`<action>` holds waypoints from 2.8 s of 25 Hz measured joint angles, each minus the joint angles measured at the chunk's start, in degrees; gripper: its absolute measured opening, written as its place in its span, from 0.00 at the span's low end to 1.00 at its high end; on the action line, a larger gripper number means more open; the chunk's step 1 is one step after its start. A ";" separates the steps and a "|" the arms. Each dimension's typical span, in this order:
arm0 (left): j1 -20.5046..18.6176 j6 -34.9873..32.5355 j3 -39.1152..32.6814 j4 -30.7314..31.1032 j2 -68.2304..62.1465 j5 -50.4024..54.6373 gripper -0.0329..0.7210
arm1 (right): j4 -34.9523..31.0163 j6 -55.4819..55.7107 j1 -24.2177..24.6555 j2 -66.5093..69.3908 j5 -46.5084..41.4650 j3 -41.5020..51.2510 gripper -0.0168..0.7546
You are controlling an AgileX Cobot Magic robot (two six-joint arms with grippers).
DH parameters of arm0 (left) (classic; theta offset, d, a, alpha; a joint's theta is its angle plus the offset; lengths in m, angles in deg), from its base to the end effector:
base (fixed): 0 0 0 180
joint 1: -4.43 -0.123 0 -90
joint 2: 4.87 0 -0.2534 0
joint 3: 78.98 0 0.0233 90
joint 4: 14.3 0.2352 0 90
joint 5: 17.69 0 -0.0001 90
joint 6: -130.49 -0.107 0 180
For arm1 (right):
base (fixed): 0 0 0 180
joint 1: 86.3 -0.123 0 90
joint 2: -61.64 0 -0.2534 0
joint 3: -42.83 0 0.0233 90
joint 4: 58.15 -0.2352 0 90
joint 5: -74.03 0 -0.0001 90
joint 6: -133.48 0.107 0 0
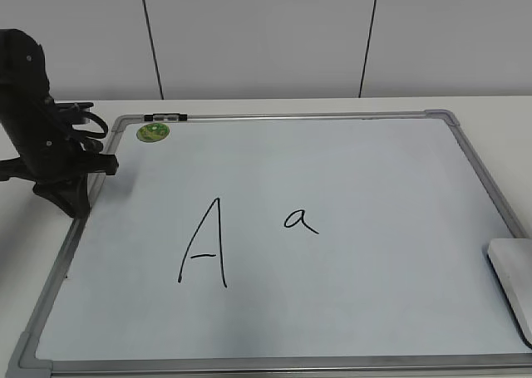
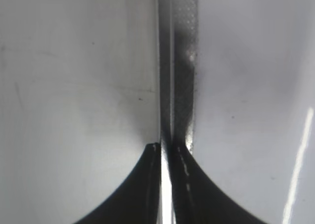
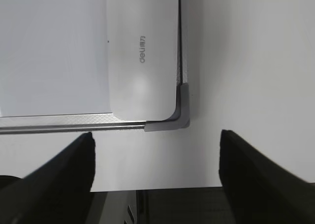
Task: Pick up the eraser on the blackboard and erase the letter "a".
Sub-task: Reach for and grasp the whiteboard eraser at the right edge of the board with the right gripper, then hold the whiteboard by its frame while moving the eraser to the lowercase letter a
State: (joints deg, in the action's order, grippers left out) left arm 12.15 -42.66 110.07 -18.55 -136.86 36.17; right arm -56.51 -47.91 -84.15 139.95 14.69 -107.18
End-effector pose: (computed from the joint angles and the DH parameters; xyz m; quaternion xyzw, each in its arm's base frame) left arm 0.3812 -0.0581 0.0964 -0.0134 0.9991 -0.0338 0.0238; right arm 0.2019 -0.0102 0.2149 0.0007 0.9941 -0.0163 0.1072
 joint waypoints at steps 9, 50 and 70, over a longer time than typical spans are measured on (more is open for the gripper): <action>0.00 0.00 0.00 -0.04 0.00 0.00 0.08 | -1.65 0.00 0.00 11.28 6.33 -2.09 0.89; 0.00 0.00 0.00 -0.14 0.00 0.00 0.09 | -2.48 2.21 0.00 30.64 13.89 -5.19 0.71; 0.00 0.00 0.00 -0.27 0.00 0.00 0.10 | -3.07 2.21 -0.04 30.99 12.47 -6.10 0.71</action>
State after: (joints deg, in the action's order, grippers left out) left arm 12.15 -42.66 110.07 -18.82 -136.86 36.17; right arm -59.57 -45.70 -84.19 170.94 27.15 -113.28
